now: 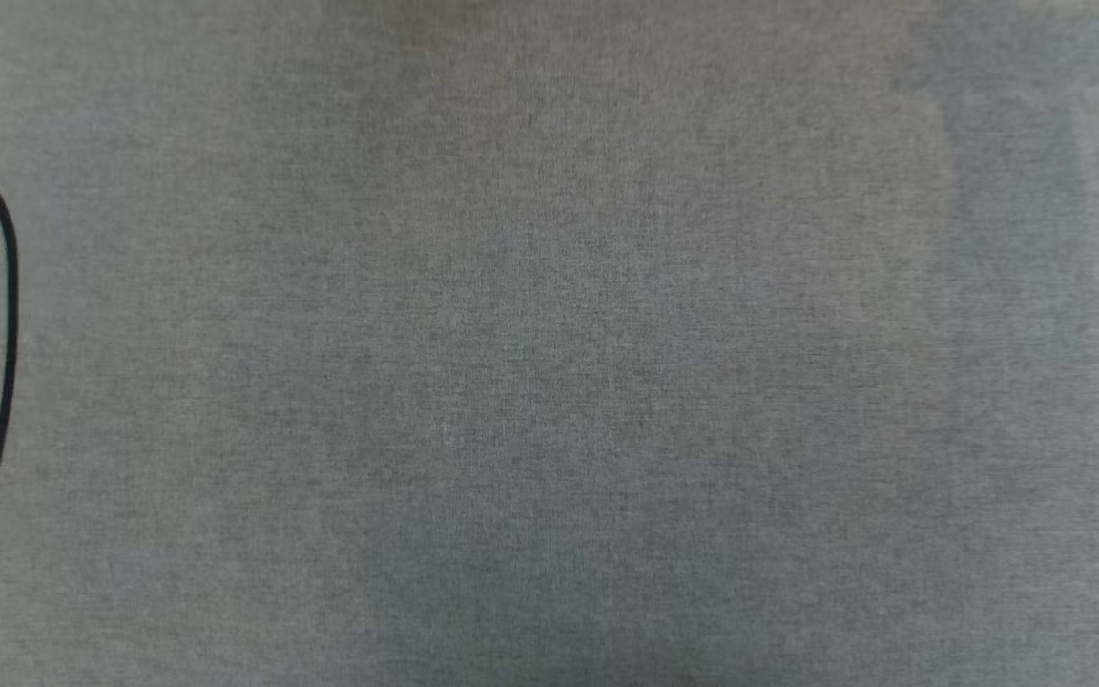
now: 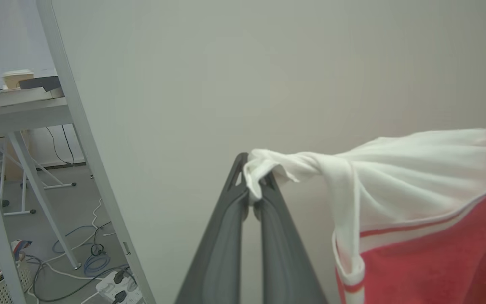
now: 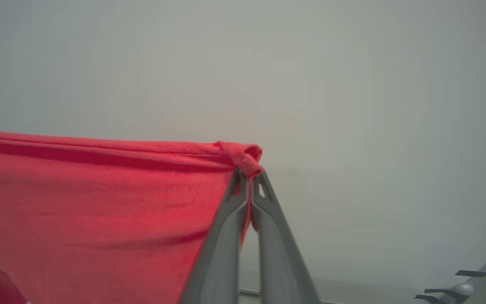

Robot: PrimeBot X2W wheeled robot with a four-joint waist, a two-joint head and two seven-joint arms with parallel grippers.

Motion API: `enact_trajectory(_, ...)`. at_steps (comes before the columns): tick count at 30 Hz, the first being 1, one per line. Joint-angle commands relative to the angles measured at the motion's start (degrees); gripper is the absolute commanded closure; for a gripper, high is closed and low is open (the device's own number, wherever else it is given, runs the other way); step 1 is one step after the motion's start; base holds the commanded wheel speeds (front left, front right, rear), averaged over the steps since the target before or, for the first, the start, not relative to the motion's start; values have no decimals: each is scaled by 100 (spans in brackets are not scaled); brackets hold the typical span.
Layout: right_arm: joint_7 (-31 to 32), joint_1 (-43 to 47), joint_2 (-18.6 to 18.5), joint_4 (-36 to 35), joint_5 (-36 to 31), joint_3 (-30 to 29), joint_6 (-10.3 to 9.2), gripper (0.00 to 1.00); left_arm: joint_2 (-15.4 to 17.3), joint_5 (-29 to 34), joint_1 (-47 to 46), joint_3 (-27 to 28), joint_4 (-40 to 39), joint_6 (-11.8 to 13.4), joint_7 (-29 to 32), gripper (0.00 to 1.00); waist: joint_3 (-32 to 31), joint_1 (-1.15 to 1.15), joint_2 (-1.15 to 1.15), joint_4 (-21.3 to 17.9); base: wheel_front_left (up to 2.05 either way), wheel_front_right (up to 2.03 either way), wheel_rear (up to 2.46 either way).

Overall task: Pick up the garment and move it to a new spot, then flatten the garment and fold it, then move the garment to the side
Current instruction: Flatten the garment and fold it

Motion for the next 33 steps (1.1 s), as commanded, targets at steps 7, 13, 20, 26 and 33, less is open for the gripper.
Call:
enact_trajectory(7, -233, -87, 98, 648, 146, 334, -12, 100, -226, -323, 123, -7, 674, -156, -171, 100, 437, -1, 0, 89, 0, 0, 0)
enact_trajectory(13, -284, 571, 213, 917, 571, 844, -12, 100, -413, -630, 812, -95, 1024, -230, -254, 100, 119, -1, 0, 66, 0, 0, 0)
enact_trajectory(20, -412, 2149, 61, 705, 1264, 1531, -12, 100, -573, -1190, 2429, -456, 742, -239, -305, 100, -630, -1, 0, 101, 0, 0, 0)
enact_trajectory(26, -618, 3644, -180, 199, 1799, 1862, -12, 100, -486, -1431, 3886, -500, 194, -240, -317, 100, -1320, -1, 0, 119, 0, 0, 0)
enact_trajectory(33, -745, 5286, -461, -414, 2159, 1819, -12, 100, -449, -1313, 5601, -190, -641, -108, -318, 100, -2035, -1, 0, 153, 0, 0, 0)
